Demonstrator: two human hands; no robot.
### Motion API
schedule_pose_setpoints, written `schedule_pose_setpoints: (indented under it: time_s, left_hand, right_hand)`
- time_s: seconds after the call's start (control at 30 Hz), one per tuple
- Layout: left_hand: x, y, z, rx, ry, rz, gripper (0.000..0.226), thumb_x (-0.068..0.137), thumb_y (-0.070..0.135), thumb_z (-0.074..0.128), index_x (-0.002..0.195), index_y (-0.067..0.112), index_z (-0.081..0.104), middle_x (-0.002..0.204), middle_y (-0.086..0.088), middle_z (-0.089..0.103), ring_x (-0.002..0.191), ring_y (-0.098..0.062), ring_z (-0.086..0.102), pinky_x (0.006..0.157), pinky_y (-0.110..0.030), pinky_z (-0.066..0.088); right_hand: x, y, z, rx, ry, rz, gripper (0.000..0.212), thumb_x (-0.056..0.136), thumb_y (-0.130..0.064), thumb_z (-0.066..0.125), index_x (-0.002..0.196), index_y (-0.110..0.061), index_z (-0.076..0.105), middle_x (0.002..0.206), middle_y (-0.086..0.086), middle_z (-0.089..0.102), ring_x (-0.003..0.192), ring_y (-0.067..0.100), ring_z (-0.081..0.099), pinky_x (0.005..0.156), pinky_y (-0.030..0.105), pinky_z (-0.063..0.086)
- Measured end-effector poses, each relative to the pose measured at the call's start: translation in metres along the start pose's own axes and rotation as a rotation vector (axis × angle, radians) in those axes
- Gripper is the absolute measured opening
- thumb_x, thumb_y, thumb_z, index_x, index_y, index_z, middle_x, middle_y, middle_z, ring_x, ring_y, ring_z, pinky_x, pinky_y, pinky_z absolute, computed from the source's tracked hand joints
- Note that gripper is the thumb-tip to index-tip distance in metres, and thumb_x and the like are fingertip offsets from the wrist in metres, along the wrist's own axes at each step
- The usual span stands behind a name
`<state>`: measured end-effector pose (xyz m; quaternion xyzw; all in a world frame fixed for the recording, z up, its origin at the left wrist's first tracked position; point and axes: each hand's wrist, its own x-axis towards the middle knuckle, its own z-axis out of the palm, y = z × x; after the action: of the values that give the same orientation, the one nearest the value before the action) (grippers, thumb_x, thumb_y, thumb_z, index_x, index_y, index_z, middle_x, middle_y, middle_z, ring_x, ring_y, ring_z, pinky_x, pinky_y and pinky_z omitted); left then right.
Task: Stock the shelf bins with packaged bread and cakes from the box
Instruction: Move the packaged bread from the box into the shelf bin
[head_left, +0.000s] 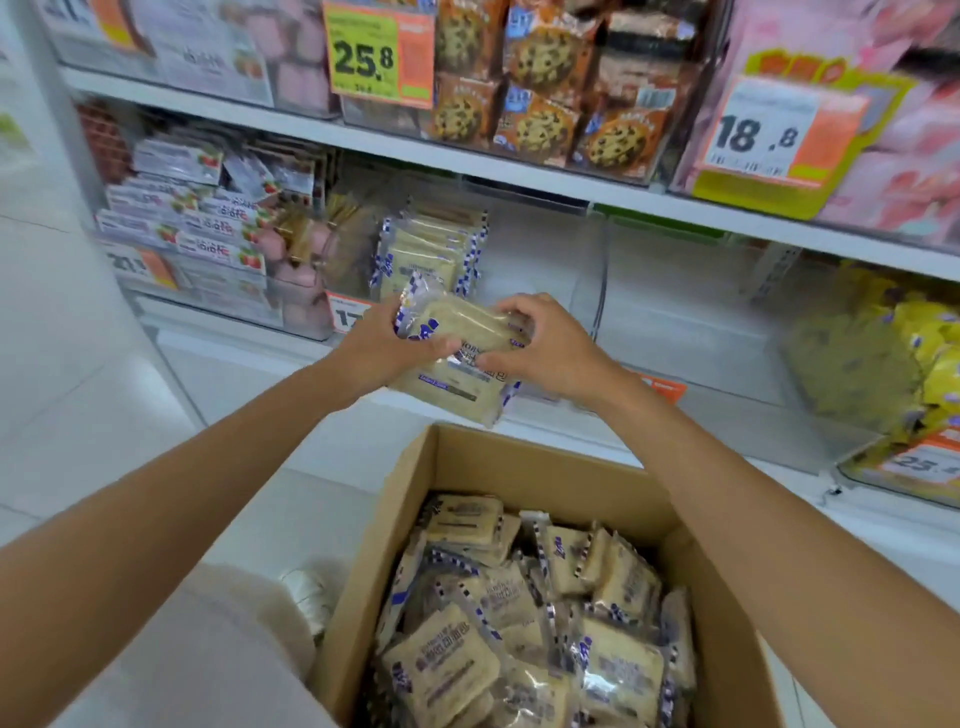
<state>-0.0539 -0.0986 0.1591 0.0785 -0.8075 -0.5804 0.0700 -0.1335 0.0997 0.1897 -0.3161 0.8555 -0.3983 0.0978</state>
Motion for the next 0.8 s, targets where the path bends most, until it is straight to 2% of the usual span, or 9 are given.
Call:
schedule_pose_setpoints:
  time_s: [0.07, 0.2, 0.27, 0.33, 0.4, 0.47, 0.6, 0.7, 0.8]
  left_hand:
    - [0.020, 0.010, -0.030, 0.061, 0.117, 0.075, 0.044, 0.076, 0.039, 0.083, 0.110, 0.018, 0.065, 0.099, 0.002, 0.074, 0.088, -0.010, 0.070, 0.076, -0.027, 0.058]
    - [0.066, 0.016, -0.071, 0.251, 0.208, 0.166, 0.045, 0.075, 0.045, 0.081, 0.108, 0.023, 0.061, 0.097, 0.009, 0.071, 0.083, -0.004, 0.067, 0.071, -0.027, 0.053]
    - [0.087, 0.001, -0.088, 0.423, 0.289, 0.165, 0.072, 0.067, 0.064, 0.079, 0.122, 0.025, 0.055, 0.111, 0.007, 0.067, 0.097, -0.009, 0.064, 0.081, -0.032, 0.055]
    - [0.102, -0.020, -0.101, 0.630, 0.418, 0.132, 0.097, 0.061, 0.082, 0.067, 0.137, 0.026, 0.048, 0.125, 0.000, 0.061, 0.114, -0.020, 0.056, 0.094, -0.041, 0.052]
    - [0.109, -0.039, -0.107, 0.694, 0.515, 0.117, 0.085, 0.071, 0.070, 0.070, 0.137, 0.022, 0.049, 0.126, -0.007, 0.058, 0.118, -0.027, 0.050, 0.098, -0.043, 0.046]
    - [0.110, -0.055, -0.108, 0.727, 0.584, 0.165, 0.067, 0.079, 0.052, 0.074, 0.132, 0.016, 0.054, 0.122, -0.011, 0.058, 0.117, -0.030, 0.048, 0.097, -0.044, 0.043]
    - [0.108, -0.074, -0.109, 0.758, 0.614, 0.310, 0.053, 0.080, 0.036, 0.078, 0.124, 0.011, 0.060, 0.117, -0.011, 0.060, 0.108, -0.025, 0.047, 0.091, -0.039, 0.042]
    - [0.109, -0.079, -0.109, 0.727, 0.604, 0.339, 0.052, 0.081, 0.032, 0.078, 0.124, 0.011, 0.060, 0.118, -0.009, 0.060, 0.107, -0.023, 0.049, 0.089, -0.035, 0.044]
    - [0.110, -0.081, -0.109, 0.708, 0.609, 0.352, 0.050, 0.081, 0.032, 0.077, 0.124, 0.013, 0.059, 0.118, -0.007, 0.059, 0.108, -0.023, 0.051, 0.088, -0.036, 0.046]
  right_hand:
    - [0.034, -0.022, 0.002, 0.014, 0.085, -0.067, 0.058, 0.072, -0.022, 0.085, 0.123, -0.016, 0.057, 0.113, -0.002, 0.043, 0.098, 0.007, 0.051, 0.075, 0.006, 0.039]
    - [0.098, -0.040, 0.009, -0.068, 0.193, -0.175, 0.050, 0.074, -0.021, 0.083, 0.115, -0.020, 0.056, 0.107, -0.007, 0.043, 0.088, 0.004, 0.049, 0.070, 0.012, 0.038]
    - [0.127, -0.034, 0.018, -0.152, 0.193, -0.179, 0.049, 0.076, -0.021, 0.081, 0.117, -0.017, 0.055, 0.109, -0.005, 0.044, 0.089, 0.003, 0.049, 0.064, 0.006, 0.037]
    - [0.151, -0.016, 0.034, -0.246, 0.183, -0.124, 0.052, 0.077, -0.023, 0.080, 0.121, -0.015, 0.054, 0.116, -0.001, 0.047, 0.099, 0.010, 0.051, 0.072, 0.010, 0.037]
    - [0.172, 0.008, 0.053, -0.357, 0.126, -0.032, 0.059, 0.078, -0.030, 0.078, 0.127, -0.014, 0.051, 0.126, 0.005, 0.047, 0.112, 0.020, 0.050, 0.091, 0.028, 0.042]
    - [0.184, 0.027, 0.068, -0.613, 0.064, 0.003, 0.066, 0.079, -0.043, 0.071, 0.134, -0.017, 0.045, 0.131, 0.008, 0.048, 0.121, 0.028, 0.044, 0.102, 0.039, 0.035]
    - [0.195, 0.038, 0.071, -0.941, 0.152, -0.260, 0.084, 0.070, -0.064, 0.064, 0.137, -0.018, 0.044, 0.131, 0.005, 0.050, 0.126, 0.025, 0.037, 0.109, 0.043, 0.016]
    - [0.201, 0.040, 0.075, -1.012, 0.162, -0.328, 0.092, 0.069, -0.072, 0.064, 0.138, -0.016, 0.044, 0.129, 0.006, 0.049, 0.124, 0.027, 0.039, 0.108, 0.043, 0.019]
    - [0.213, 0.032, 0.085, -0.897, 0.136, -0.298, 0.095, 0.071, -0.069, 0.068, 0.148, -0.026, 0.031, 0.132, 0.004, 0.044, 0.123, 0.026, 0.038, 0.106, 0.042, 0.025]
